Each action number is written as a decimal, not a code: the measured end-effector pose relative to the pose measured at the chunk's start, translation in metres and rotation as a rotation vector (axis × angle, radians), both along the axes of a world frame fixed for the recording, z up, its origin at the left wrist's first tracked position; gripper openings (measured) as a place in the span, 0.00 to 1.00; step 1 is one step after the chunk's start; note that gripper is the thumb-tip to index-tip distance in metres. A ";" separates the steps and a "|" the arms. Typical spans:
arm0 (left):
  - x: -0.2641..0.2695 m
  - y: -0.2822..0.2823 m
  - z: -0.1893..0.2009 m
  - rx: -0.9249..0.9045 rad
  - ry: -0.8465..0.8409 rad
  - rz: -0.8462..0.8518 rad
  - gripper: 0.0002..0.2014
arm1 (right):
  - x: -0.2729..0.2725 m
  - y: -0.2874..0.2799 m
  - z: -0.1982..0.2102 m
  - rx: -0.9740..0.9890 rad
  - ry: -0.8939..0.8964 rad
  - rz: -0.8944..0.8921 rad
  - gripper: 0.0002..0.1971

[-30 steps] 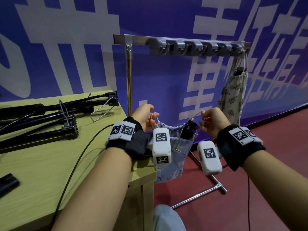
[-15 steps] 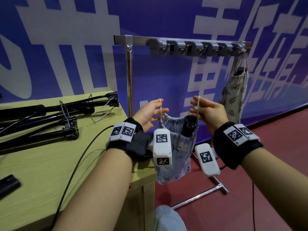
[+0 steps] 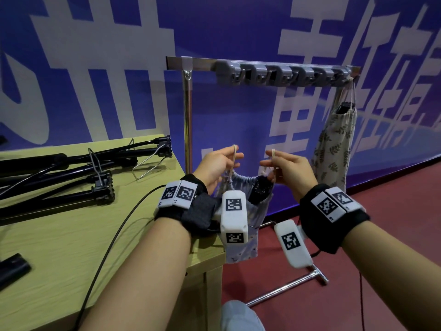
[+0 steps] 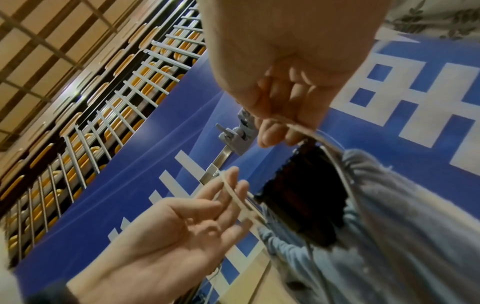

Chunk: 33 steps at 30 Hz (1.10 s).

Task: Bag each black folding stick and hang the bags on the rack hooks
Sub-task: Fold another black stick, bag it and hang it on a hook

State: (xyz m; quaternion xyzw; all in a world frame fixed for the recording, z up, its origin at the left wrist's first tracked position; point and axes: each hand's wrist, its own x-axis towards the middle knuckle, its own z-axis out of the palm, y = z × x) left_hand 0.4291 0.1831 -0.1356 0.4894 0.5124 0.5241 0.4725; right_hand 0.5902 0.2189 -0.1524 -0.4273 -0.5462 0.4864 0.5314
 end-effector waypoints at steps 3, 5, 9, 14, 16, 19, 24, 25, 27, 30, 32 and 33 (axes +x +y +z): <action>-0.002 -0.002 -0.002 0.061 -0.081 0.106 0.25 | -0.003 -0.003 -0.001 0.051 -0.052 0.026 0.19; -0.004 -0.002 -0.004 0.083 -0.119 0.161 0.27 | -0.005 -0.004 0.001 0.092 -0.056 0.020 0.19; -0.004 0.000 -0.005 0.135 -0.199 0.184 0.17 | -0.004 -0.002 0.005 0.131 -0.043 -0.040 0.13; -0.004 -0.001 -0.005 0.111 -0.152 0.192 0.14 | -0.004 -0.006 0.005 0.194 -0.128 -0.060 0.09; -0.002 -0.003 -0.002 0.046 -0.058 0.122 0.18 | -0.007 -0.006 0.004 0.193 -0.088 -0.056 0.11; 0.001 -0.005 0.001 -0.018 -0.004 0.063 0.22 | -0.010 -0.007 0.002 0.143 -0.027 -0.036 0.14; 0.000 -0.004 0.000 -0.013 -0.031 0.116 0.17 | -0.013 -0.012 0.005 -0.017 -0.154 -0.039 0.20; -0.001 -0.004 0.000 -0.027 -0.027 0.106 0.15 | -0.012 -0.011 0.004 -0.051 -0.182 -0.045 0.23; -0.002 -0.004 -0.002 -0.073 0.003 0.078 0.13 | -0.011 -0.009 0.002 -0.110 -0.213 -0.062 0.27; -0.004 -0.003 -0.003 -0.146 0.040 0.045 0.14 | -0.009 -0.007 -0.002 -0.167 -0.245 -0.086 0.29; -0.004 -0.002 -0.004 -0.182 0.043 0.028 0.15 | -0.008 -0.006 -0.006 -0.188 -0.259 -0.098 0.29; -0.003 -0.001 -0.005 -0.194 0.031 0.024 0.14 | -0.007 -0.005 -0.007 -0.188 -0.271 -0.108 0.28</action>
